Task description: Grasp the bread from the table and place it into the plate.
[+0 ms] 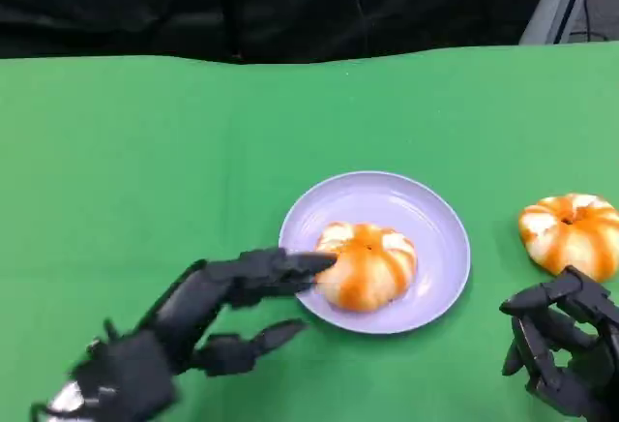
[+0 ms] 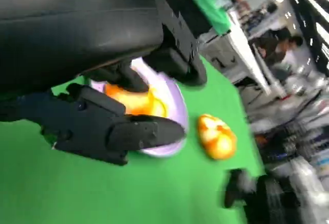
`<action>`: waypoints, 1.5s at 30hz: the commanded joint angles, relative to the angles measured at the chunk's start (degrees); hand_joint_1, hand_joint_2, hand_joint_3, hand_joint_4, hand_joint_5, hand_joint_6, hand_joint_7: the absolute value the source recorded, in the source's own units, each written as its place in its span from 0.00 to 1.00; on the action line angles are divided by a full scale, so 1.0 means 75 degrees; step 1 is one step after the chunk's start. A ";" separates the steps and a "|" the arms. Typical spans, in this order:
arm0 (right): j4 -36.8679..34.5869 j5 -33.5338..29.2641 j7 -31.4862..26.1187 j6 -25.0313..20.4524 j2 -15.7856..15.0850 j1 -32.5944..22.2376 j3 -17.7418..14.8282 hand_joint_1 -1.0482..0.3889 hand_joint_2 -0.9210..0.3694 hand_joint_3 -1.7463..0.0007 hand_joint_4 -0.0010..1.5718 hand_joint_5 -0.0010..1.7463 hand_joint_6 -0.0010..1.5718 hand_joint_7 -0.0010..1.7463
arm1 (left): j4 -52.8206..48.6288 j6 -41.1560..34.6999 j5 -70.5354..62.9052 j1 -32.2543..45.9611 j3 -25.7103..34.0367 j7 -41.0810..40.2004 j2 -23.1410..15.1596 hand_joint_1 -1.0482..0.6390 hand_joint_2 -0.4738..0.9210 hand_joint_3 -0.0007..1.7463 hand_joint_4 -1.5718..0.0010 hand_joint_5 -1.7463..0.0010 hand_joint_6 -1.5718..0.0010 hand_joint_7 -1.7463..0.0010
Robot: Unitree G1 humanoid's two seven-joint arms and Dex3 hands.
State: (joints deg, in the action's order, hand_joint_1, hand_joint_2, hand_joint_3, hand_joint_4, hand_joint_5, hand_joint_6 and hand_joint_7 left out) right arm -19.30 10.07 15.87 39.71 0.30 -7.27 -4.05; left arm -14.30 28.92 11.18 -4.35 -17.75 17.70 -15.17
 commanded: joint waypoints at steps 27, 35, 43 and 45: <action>-0.0144 0.0314 0.0264 -0.0027 -0.0190 0.0113 -0.0261 0.62 0.14 0.53 0.55 0.94 0.52 0.79 | 0.1408 -0.7806 0.6047 0.2060 0.4117 0.3182 -0.0159 0.53 0.70 0.66 0.47 0.00 0.41 0.20; 0.0047 0.0201 0.0233 -0.0046 -0.0158 0.0001 -0.0197 0.62 0.12 0.55 0.55 0.94 0.52 0.78 | 0.1353 -0.7908 0.6146 0.1940 0.4802 0.3192 0.0036 0.54 0.70 0.65 0.47 0.00 0.43 0.16; 0.0073 0.0271 0.0262 -0.0098 -0.0161 -0.0025 -0.0212 0.63 0.14 0.53 0.56 0.93 0.52 0.78 | 0.1417 -0.7940 0.5903 0.1879 0.4859 0.3373 0.0158 0.55 0.69 0.69 0.46 0.00 0.46 0.11; 0.0081 0.0253 0.0269 -0.0077 -0.0171 -0.0038 -0.0209 0.63 0.14 0.53 0.55 0.93 0.52 0.78 | 0.1468 -0.7945 0.5859 0.1865 0.4852 0.3330 0.0189 0.55 0.69 0.69 0.45 0.00 0.46 0.10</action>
State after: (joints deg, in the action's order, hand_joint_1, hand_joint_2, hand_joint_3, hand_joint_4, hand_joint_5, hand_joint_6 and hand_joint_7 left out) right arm -19.23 11.38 17.97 39.23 -0.39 -7.09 -5.20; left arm -3.97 -30.93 56.05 9.75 18.15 42.27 -13.53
